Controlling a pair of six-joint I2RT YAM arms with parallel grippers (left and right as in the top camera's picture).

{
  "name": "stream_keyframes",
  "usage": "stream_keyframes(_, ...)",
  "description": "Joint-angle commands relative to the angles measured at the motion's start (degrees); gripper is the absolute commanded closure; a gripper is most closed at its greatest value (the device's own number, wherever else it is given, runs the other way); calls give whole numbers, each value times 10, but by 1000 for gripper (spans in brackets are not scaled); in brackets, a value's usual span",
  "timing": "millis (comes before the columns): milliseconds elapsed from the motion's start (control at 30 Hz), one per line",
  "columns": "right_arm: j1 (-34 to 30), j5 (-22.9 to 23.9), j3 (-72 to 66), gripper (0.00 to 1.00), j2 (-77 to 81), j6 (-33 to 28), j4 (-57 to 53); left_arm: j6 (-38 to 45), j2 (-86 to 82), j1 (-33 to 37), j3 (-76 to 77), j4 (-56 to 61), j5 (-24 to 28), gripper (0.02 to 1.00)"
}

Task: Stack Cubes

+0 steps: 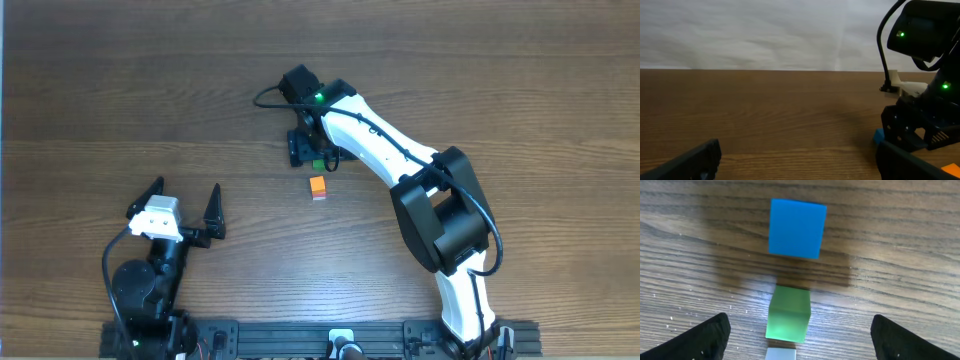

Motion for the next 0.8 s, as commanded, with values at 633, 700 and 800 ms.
stream_keyframes(633,1,2,12,161,9,13,1,6,-2,5,-2,-2,7,18)
stream_keyframes(700,1,2,12,187,9,13,1,6,-2,5,-2,-2,7,18)
stream_keyframes(800,1,2,12,205,11,15,0,6,-2,5,-2,-2,7,18)
